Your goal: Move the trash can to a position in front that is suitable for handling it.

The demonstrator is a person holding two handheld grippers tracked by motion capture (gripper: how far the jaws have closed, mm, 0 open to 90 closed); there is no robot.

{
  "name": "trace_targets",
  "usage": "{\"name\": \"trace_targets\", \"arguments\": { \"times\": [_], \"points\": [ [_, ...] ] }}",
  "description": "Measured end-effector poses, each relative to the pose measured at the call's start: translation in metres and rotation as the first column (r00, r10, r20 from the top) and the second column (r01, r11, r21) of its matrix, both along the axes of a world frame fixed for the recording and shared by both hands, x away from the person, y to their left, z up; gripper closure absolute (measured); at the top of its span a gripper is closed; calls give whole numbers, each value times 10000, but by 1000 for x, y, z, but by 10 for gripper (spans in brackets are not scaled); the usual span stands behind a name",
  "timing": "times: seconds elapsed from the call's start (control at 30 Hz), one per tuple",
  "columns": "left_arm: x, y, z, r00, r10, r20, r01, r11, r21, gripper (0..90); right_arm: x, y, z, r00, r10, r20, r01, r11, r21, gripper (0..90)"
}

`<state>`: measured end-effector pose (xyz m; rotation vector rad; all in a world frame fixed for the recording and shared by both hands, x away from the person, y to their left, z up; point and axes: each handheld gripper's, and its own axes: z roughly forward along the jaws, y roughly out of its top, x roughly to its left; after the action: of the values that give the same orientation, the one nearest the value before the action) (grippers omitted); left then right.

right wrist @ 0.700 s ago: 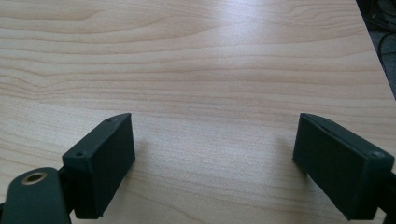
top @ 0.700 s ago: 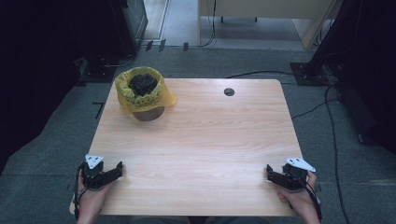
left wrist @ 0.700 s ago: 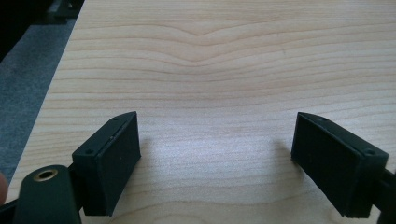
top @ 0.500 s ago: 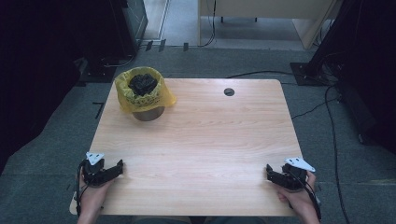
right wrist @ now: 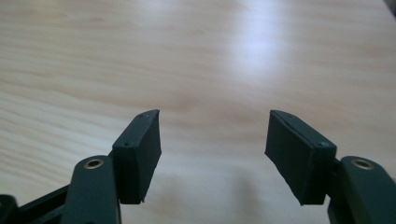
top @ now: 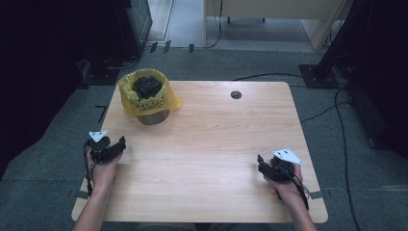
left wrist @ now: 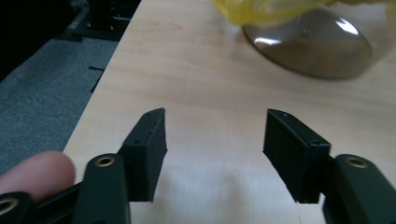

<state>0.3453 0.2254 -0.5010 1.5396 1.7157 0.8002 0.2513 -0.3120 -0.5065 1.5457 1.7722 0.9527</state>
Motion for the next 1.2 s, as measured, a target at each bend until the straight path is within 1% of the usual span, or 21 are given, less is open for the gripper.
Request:
{"name": "trace_targets", "arguments": {
  "times": [0.03, 0.07, 0.17, 0.27, 0.33, 0.4, 0.47, 0.5, 0.53, 0.6, 0.63, 0.73, 0.77, 0.83, 0.9, 0.97, 1.0, 1.03, 1.07, 1.13, 1.2],
  "points": [
    [0, 0, 0, 10000, 0, 0, 0, 10000, 0, 492, 0, 0, 0, 10000, 0, 0, 0, 10000, 0, 363],
    [6, -1, 0, 10000, 79, 23, -79, 9999, -104, 492, 5, 9, 2, 9998, 168, 69, -169, 9998, 55, 365],
    [21, -5, 2, 9998, 109, 155, -107, 9998, -163, 575, 24, 35, 7, 9978, 558, 352, -565, 9982, 198, 381],
    [33, -8, 5, 9994, 85, 341, -74, 9994, -325, 598, 45, 60, 7, 9957, 777, 499, -788, 9967, 213, 394],
    [39, -11, 6, 9985, -74, 550, 95, 9992, -376, 601, 59, 75, 6, 9939, 918, 616, -935, 9953, 245, 401],
    [46, -14, 7, 9973, -289, 668, 313, 9989, -341, 594, 71, 89, 6, 9936, 948, 611, -975, 9943, 431, 401],
    [53, -15, 6, 9971, -483, 594, 498, 9985, -240, 551, 83, 99, 7, 9938, 928, 620, -967, 9933, 633, 403],
    [53, -15, 6, 9971, -483, 594, 498, 9985, -240, 513, 91, 106, 7, 9945, 869, 584, -913, 9927, 782, 403],
    [62, -16, 5, 9975, -565, 432, 573, 9982, -172, 506, 97, 110, 7, 9953, 826, 513, -868, 9926, 853, 403],
    [69, -17, 3, 9967, -786, 204, 787, 9969, -29, 489, 103, 115, 6, 9964, 744, 407, -779, 9928, 909, 403],
    [69, -17, 3, 9967, -786, 204, 787, 9969, -29, 489, 103, 115, 6, 9964, 744, 407, -779, 9928, 909, 403],
    [75, -19, 4, 9954, -942, 195, 941, 9955, 59, 497, 112, 122, 4, 9971, 706, 270, -727, 9935, 872, 397],
    [77, -20, 4, 9947, -989, 263, 988, 9951, 67, 525, 113, 123, 4, 9970, 729, 245, -747, 9939, 811, 394],
    [77, -23, 5, 9940, -1040, 338, 1036, 9945, 132, 634, 116, 125, 3, 9967, 784, 187, -795, 9943, 707, 390],
    [78, -27, 4, 9903, -1341, 378, 1339, 9910, 64, 750, 118, 126, 2, 9968, 787, 152, -795, 9945, 675, 389],
    [79, -30, 2, 9852, -1676, 350, 1676, 9858, 11, 837, 119, 126, 1, 9969, 777, 150, -785, 9948, 649, 389],
    [79, -31, 1, 9844, -1725, 341, 1726, 9850, 9, 875, 120, 127, 0, 9968, 778, 159, -786, 9952, 585, 389],
    [79, -32, 1, 9834, -1781, 337, 1782, 9840, 17, 900, 121, 128, -1, 9968, 791, 121, -797, 9951, 579, 389],
    [79, -33, 1, 9831, -1792, 362, 1794, 9838, -18, 900, 122, 129, -2, 9961, 865, 193, -875, 9946, 558, 389],
    [78, -33, 1, 9789, -1996, 431, 2005, 9795, -175, 900, 123, 133, -2, 9933, 1071, 432, -1098, 9917, 666, 389],
    [76, -35, 1, 9763, -2114, 459, 2121, 9772, -112, 900, 127, 141, 0, 9900, 1274, 608, -1316, 9887, 715, 389]
  ]
}}
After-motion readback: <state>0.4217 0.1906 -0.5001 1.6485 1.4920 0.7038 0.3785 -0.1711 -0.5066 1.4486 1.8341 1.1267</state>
